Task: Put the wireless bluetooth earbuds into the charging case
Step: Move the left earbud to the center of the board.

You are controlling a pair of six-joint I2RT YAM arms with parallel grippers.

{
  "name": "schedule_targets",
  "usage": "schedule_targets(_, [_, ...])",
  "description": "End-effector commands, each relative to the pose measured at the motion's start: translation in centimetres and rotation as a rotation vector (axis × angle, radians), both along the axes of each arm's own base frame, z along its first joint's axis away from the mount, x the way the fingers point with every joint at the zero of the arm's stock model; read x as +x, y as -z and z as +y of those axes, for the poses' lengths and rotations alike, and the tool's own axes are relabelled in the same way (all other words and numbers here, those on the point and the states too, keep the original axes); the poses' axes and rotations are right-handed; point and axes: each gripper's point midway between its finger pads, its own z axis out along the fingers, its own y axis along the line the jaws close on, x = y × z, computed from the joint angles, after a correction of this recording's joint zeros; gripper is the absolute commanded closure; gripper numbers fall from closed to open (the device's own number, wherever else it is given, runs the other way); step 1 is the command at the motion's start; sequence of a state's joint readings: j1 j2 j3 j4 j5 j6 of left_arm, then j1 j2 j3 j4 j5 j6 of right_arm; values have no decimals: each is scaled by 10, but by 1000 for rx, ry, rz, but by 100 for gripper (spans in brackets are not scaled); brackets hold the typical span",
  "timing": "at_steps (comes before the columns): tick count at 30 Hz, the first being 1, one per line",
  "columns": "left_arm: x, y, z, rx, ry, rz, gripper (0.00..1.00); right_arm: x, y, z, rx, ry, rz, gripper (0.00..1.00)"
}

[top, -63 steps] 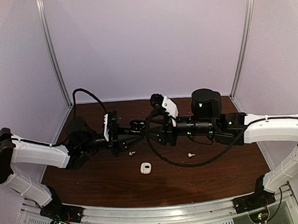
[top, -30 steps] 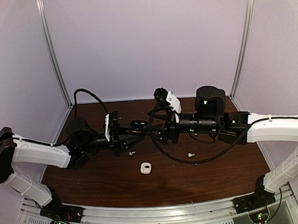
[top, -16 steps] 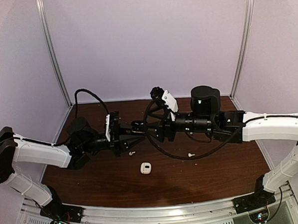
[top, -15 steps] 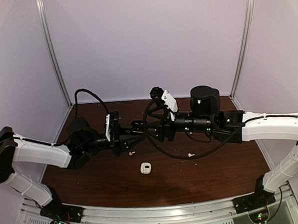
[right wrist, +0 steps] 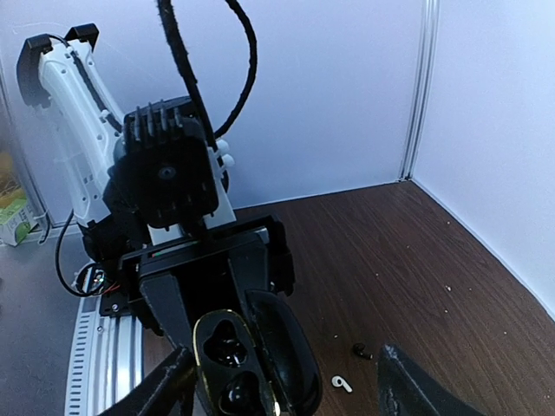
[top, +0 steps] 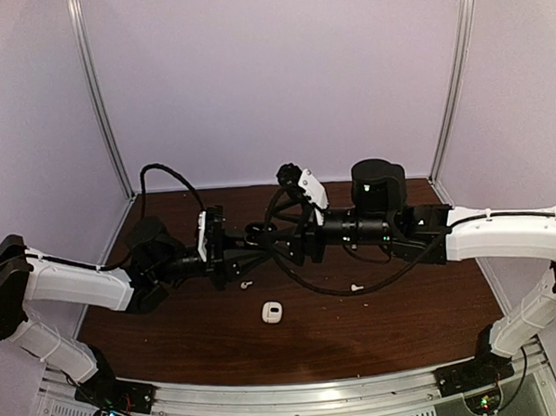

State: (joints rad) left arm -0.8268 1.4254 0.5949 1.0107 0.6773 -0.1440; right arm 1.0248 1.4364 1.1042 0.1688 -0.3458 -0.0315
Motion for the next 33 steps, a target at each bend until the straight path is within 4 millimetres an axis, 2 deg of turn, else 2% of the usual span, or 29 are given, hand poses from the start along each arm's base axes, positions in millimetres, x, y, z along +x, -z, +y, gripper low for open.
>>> schedule_targets(1, [-5,-18,-1,-60,20,-47,100,-25,-23,-5,63,-128,-64,28])
schedule_targets(8, [-10,-19,1,-78,42,-68,100,-38,-33,-22,84,-160,-130,26])
schedule_targets(13, [-18,-23,2,-92,83,-98,100,-38,-36,-37,139,-166,-100,26])
schedule_targets(16, [-17,-25,3,-96,74,-98,100,-30,-36,-48,172,-155,-72,27])
schedule_targets(19, [-9,-27,11,-114,52,-63,100,-8,-29,-60,202,-90,-12,22])
schedule_targets(21, [-2,-30,22,-141,27,-31,100,13,-15,-65,186,-57,46,20])
schedule_targets(24, [11,-32,38,-165,-28,16,100,56,14,-63,112,18,167,27])
schedule_targets(26, [19,-31,47,-174,-78,40,100,80,31,-53,46,48,221,31])
schedule_targets(30, [41,-29,66,-186,-211,87,100,106,70,-31,-59,63,277,31])
schedule_targets(31, [47,-29,72,-191,-247,98,100,113,85,-23,-91,66,296,31])
schedule_targets(33, [57,-28,84,-199,-319,118,100,124,99,-11,-136,66,311,31])
